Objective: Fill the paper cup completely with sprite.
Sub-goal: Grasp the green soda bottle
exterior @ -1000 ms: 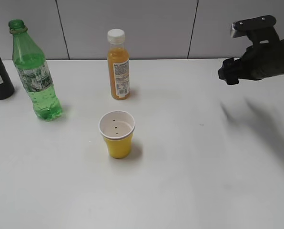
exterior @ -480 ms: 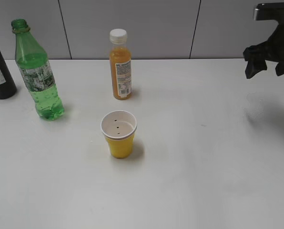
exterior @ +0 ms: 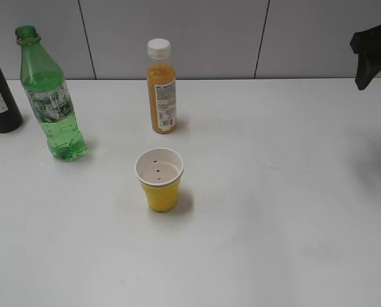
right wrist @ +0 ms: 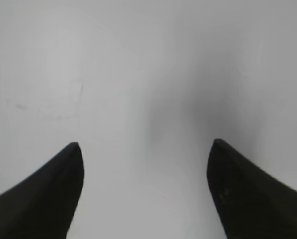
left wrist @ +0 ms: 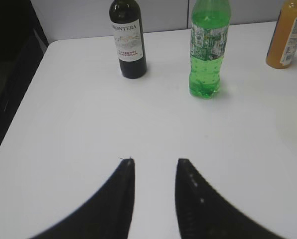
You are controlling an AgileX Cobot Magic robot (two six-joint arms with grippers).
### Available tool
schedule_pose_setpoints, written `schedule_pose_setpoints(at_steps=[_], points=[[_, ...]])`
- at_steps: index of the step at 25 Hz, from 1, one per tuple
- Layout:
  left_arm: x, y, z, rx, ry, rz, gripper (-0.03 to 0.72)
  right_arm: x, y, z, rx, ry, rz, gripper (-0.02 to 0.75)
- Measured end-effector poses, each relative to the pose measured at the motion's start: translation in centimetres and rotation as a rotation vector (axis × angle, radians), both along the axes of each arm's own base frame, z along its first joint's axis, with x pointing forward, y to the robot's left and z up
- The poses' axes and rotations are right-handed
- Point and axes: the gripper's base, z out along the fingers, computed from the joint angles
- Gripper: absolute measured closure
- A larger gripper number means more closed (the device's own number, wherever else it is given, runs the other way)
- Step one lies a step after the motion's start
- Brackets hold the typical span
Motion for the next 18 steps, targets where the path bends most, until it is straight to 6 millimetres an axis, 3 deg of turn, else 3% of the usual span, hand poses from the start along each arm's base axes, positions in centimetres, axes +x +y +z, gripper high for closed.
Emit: schedule_pose_setpoints(at_steps=[7, 12, 18], points=[[0.0, 0.0, 0.0, 0.0, 0.0, 0.0, 0.46, -1.8, -0.1, 2.6, 0.023, -0.046, -0.004, 0.143], [0.0, 0.0, 0.0, 0.0, 0.0, 0.0, 0.46, -5.7, -0.3, 5.0, 0.054, -0.089, -0.006, 0.143], [0.0, 0.0, 0.0, 0.0, 0.0, 0.0, 0.46, -11.0, -0.8, 5.2, 0.055, -0.076, -0.005, 0.143]])
